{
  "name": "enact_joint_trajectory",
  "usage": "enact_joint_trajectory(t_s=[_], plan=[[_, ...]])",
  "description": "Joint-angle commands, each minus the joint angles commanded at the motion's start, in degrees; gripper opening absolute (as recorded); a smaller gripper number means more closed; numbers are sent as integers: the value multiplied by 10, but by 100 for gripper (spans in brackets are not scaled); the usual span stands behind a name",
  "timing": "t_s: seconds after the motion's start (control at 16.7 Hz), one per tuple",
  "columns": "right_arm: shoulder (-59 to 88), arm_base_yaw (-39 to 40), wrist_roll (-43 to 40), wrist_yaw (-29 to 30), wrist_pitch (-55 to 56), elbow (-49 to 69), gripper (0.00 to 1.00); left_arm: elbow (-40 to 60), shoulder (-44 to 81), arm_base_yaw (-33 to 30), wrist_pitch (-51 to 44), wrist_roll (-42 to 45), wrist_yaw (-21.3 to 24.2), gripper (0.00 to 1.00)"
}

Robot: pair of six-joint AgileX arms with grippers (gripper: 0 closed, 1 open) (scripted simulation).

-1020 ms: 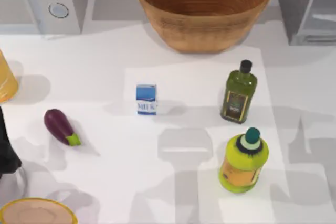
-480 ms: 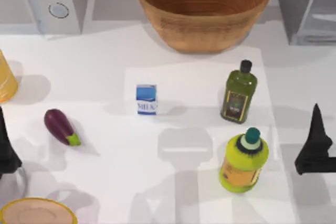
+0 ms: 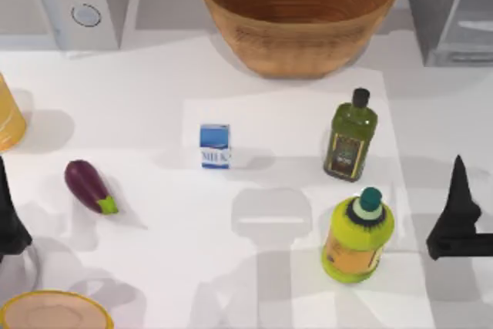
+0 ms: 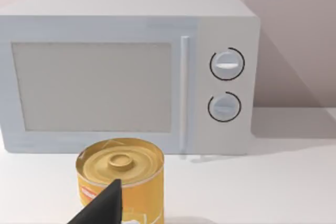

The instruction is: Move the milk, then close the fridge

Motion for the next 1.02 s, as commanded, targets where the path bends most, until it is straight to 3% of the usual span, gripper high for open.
enact_joint_trajectory(t_s=[0.42,1.02], plan=[[171,32,0,38,71,134,100,0,0,0,0,0,0,100],[756,85,0,123,241,512,100,0,0,0,0,0,0,100]])
